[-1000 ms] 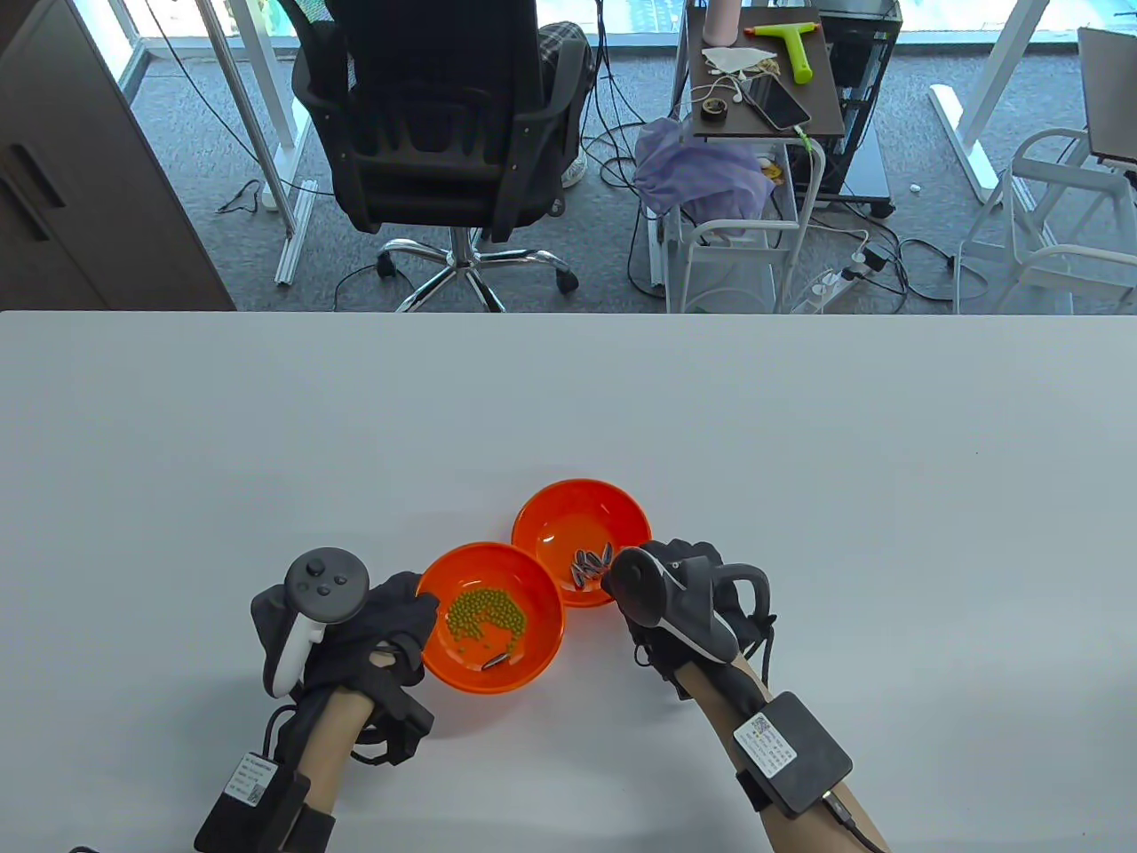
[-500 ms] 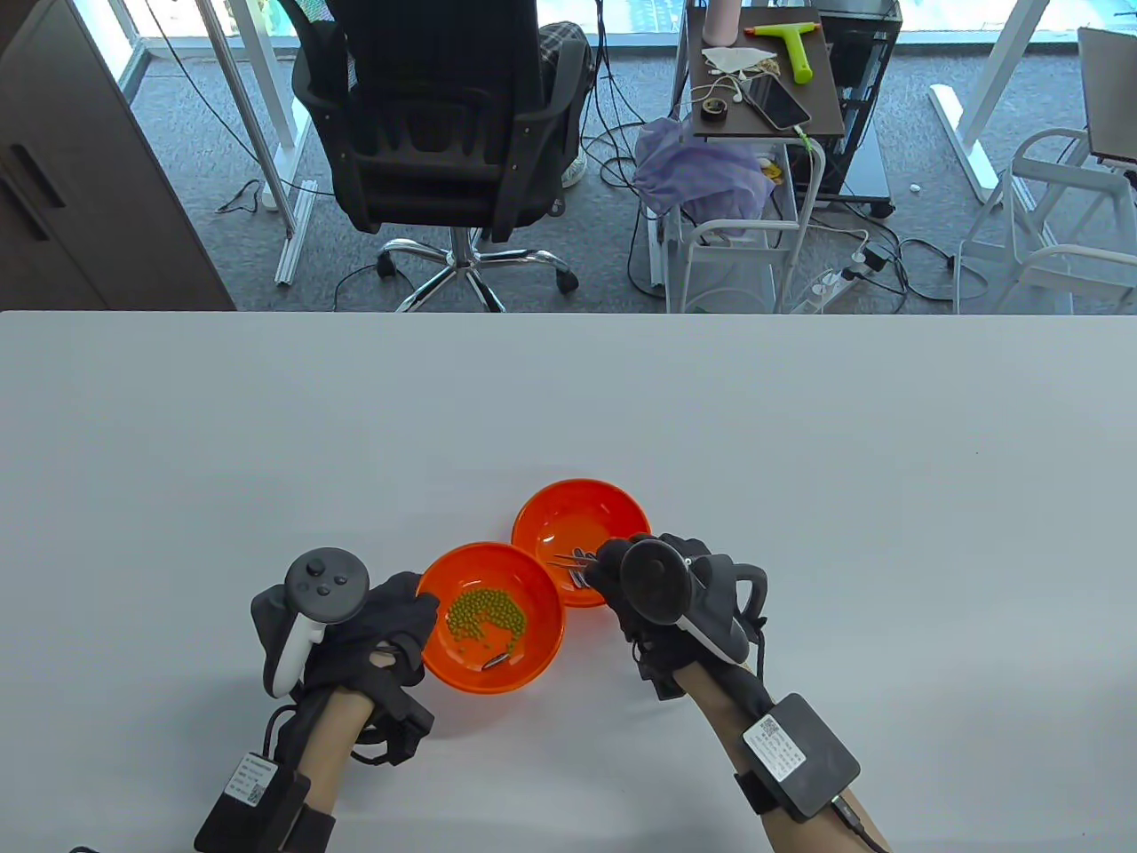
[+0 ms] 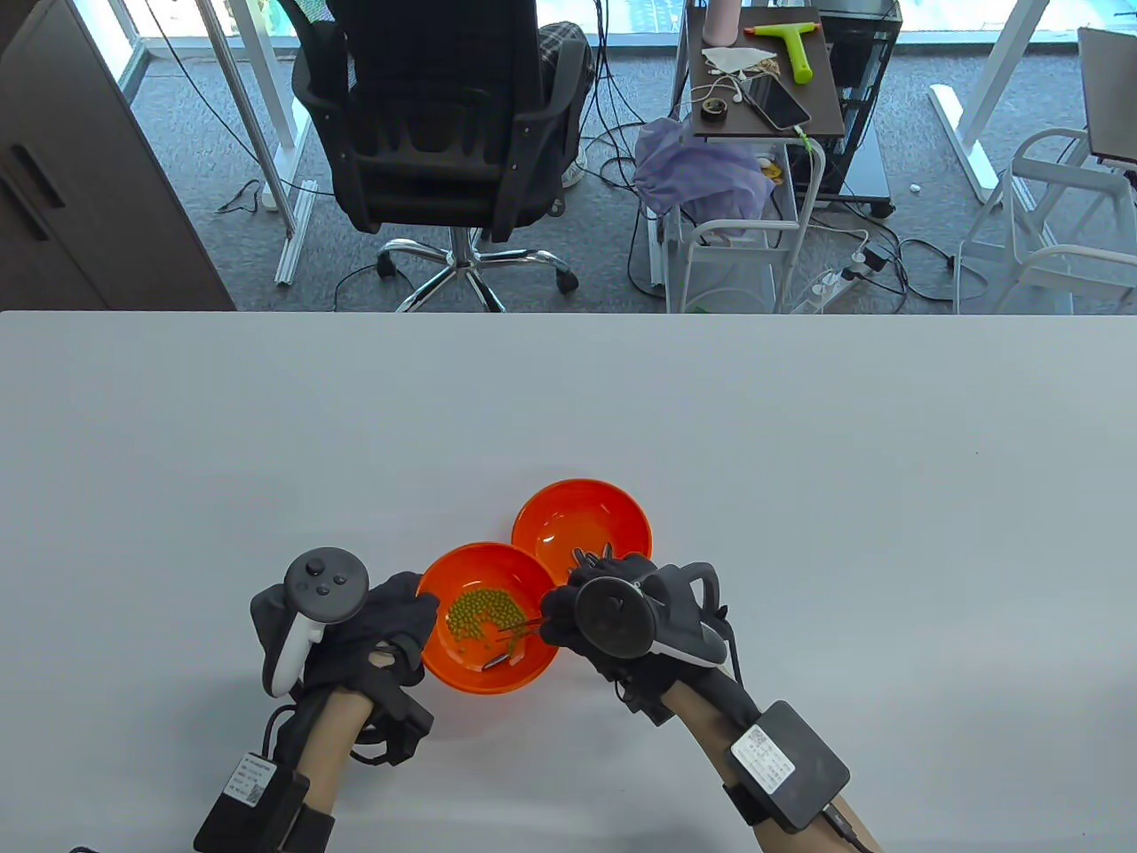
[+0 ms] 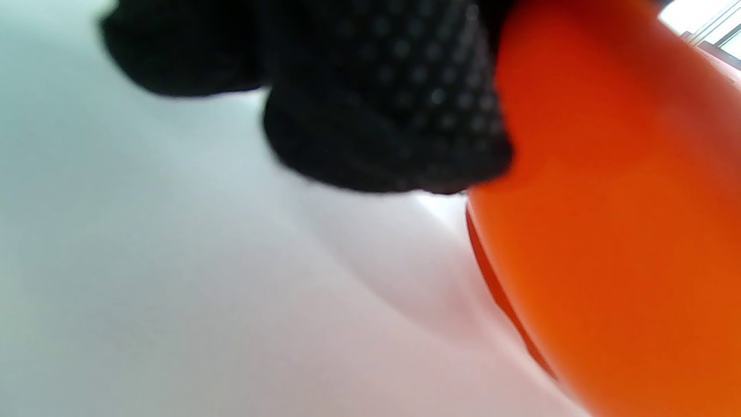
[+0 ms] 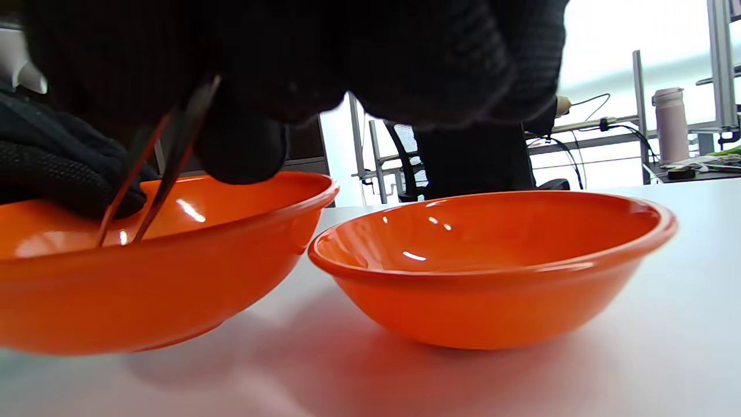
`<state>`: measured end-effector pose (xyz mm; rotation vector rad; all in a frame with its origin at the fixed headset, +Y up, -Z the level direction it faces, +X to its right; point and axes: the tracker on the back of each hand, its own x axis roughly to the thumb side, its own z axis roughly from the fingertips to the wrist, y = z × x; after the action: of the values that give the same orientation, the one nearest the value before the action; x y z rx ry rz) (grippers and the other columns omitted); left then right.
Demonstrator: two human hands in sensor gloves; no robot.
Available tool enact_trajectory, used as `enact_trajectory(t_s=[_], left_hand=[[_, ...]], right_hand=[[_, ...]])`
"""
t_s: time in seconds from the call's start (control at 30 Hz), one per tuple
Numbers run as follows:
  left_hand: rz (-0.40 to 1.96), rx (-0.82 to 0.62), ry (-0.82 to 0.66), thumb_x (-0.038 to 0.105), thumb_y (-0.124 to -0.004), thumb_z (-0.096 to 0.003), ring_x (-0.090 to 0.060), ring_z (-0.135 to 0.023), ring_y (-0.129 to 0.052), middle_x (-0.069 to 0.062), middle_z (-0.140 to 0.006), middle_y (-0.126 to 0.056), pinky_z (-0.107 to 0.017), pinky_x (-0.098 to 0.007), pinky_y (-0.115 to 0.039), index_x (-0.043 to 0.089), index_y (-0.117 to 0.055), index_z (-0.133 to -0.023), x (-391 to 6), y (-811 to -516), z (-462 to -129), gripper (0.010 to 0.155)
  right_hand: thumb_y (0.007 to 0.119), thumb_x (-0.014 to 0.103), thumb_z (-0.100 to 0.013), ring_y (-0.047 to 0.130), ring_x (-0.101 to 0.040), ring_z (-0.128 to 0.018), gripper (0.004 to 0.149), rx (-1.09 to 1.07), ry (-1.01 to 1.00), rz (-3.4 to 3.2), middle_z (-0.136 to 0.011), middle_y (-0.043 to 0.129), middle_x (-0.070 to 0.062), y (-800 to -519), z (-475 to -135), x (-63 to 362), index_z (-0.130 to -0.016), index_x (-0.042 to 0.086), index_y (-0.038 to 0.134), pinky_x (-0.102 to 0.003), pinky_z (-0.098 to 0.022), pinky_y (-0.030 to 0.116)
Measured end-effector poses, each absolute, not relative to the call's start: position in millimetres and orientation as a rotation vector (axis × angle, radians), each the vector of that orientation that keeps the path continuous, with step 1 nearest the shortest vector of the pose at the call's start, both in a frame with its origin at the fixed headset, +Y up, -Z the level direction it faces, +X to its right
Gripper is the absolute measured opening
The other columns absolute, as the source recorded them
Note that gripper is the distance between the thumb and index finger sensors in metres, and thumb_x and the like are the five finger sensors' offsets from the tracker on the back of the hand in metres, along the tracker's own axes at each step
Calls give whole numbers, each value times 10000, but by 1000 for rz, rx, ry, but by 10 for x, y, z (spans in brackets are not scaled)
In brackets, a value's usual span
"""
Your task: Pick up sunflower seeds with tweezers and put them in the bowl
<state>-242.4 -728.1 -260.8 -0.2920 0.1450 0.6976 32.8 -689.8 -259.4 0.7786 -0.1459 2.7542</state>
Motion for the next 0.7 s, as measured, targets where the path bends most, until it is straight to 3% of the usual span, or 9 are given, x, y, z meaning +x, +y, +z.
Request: enact_trajectory(t_s=[0.7], left_hand=[[697, -296, 134, 396, -774, -470, -134, -112, -1049, -47, -429, -1048, -205, -364, -935, 121, -839, -871, -2419, -7286, -2611, 491]], right_hand=[[896, 485, -278, 971, -132, -292, 385, 918, -190, 2845, -350, 965, 157, -6961, -2480, 151, -571, 306, 1073, -405, -504, 856]])
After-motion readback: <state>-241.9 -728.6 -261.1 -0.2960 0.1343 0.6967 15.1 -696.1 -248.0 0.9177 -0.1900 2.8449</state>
